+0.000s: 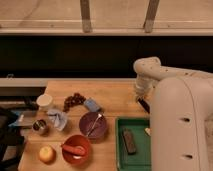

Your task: Place brush in tray

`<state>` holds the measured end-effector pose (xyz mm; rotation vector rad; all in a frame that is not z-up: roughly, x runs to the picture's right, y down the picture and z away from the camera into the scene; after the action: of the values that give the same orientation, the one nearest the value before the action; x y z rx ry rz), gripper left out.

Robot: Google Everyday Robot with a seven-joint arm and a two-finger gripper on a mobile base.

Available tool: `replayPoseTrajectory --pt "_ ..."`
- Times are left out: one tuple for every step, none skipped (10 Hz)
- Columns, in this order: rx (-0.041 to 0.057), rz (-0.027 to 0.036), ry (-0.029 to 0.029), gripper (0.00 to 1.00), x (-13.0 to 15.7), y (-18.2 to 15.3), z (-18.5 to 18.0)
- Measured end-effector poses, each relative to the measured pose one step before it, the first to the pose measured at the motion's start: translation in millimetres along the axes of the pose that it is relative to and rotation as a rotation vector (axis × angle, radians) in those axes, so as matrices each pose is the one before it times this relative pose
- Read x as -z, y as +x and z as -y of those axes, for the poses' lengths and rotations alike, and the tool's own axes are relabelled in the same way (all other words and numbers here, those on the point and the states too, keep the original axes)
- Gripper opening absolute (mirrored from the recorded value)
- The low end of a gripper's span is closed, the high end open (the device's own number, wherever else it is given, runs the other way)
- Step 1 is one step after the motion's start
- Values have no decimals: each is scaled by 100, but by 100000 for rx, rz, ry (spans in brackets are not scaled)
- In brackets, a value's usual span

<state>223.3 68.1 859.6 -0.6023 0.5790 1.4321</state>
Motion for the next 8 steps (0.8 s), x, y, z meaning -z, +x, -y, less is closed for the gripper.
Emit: replayPoseTrajectory --pt "392 230 236 0 684 609 -376" --pt "20 135 260 0 648 817 -41" --pt "-203 -159 291 0 488 865 1" --pt "-613 -714 356 0 524 1408 -145" --pt "-740 -875 414 0 432 1293 -166" --pt "-1370 -1231 388 0 145 1053 400" --pt "-2350 -1138 -1007 0 245 1055 529" --pt "-2322 -1000 -1634 0 113 1201 475"
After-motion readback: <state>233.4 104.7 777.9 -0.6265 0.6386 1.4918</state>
